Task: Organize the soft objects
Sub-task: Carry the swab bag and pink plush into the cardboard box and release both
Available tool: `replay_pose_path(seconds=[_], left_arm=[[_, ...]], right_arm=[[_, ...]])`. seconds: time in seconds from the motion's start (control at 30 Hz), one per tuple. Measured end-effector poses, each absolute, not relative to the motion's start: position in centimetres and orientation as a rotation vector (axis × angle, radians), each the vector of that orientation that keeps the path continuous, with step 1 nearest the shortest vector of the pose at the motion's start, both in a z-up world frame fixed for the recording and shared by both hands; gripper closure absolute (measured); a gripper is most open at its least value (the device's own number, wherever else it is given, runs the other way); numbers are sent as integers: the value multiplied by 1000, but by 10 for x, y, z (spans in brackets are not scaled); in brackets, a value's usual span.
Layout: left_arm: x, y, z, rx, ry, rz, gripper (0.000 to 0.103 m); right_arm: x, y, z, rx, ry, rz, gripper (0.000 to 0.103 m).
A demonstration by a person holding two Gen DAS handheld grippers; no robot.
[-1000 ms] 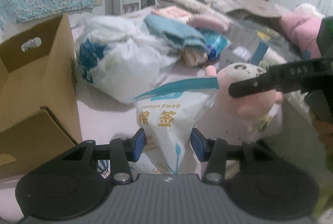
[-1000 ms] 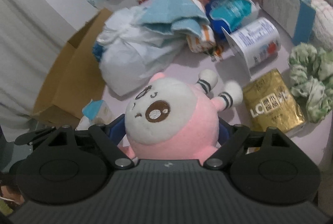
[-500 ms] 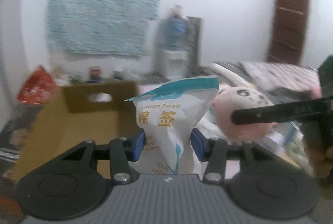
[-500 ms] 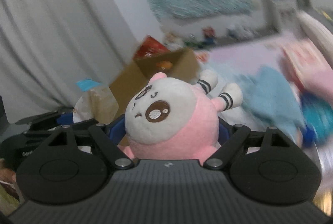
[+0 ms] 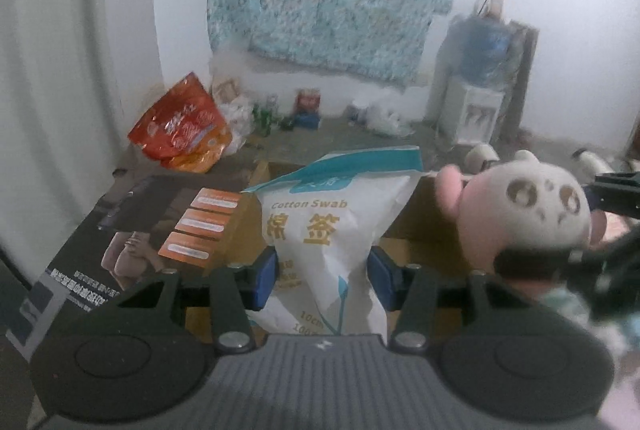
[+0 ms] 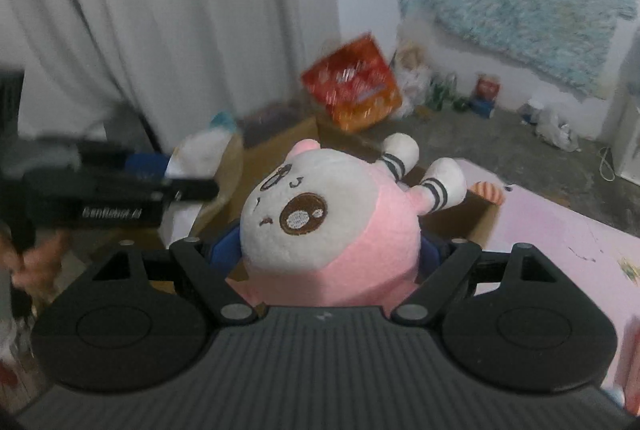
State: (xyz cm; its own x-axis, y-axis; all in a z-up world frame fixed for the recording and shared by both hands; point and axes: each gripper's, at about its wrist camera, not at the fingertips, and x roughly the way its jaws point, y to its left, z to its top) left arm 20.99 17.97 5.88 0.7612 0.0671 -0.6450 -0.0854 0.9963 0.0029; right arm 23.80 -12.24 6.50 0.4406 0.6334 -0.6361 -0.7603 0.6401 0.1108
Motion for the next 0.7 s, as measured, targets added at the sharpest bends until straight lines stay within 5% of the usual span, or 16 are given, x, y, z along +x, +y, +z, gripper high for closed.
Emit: replay_pose_path(seconds=[0.7], left_arm=[[317,189,-2,130,914,181,46]], right_arm=[[319,12,-24,-443,850,896,18]])
